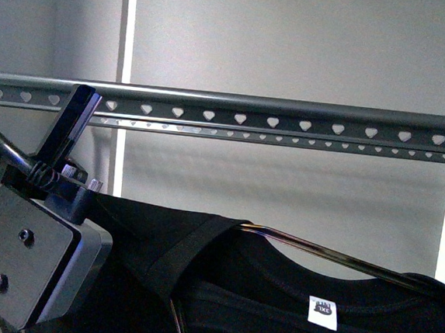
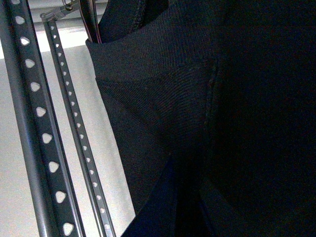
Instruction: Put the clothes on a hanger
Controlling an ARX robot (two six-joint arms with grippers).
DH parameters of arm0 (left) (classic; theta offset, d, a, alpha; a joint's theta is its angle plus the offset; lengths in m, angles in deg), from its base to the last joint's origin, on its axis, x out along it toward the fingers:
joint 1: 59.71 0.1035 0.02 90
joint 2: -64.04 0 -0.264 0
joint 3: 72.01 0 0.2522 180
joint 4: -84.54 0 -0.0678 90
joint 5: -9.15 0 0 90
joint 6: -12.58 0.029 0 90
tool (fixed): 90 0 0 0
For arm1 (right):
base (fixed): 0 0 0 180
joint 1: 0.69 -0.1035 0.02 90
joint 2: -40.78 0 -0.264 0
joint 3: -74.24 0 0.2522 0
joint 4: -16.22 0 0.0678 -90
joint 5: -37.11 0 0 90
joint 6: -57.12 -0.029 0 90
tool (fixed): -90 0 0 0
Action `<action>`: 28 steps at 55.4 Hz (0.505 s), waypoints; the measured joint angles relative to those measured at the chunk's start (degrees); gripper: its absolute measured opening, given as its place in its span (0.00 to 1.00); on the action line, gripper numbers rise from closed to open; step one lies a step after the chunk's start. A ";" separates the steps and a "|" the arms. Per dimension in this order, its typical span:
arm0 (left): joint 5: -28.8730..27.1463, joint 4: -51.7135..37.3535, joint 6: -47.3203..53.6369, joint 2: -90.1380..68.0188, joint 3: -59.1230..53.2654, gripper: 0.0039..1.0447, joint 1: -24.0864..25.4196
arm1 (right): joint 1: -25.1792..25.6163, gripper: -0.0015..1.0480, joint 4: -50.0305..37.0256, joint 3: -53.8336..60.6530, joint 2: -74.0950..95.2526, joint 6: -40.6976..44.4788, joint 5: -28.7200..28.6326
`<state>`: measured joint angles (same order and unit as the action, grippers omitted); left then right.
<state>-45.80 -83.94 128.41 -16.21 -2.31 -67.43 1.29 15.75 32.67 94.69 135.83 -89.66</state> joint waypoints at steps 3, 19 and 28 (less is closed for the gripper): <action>-0.02 0.00 0.00 0.00 0.00 0.05 0.02 | -1.40 0.93 -0.57 -1.57 2.58 0.72 1.51; -0.22 0.00 0.00 0.00 0.00 0.05 0.02 | -4.37 0.89 -4.92 -9.27 16.94 -1.46 6.40; -0.66 -0.04 -0.07 0.00 0.02 0.05 0.11 | -4.17 0.61 -5.42 -14.21 23.04 -6.91 7.93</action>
<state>-46.46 -83.98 128.34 -16.21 -2.29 -67.32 -2.88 10.32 18.46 117.73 128.93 -81.73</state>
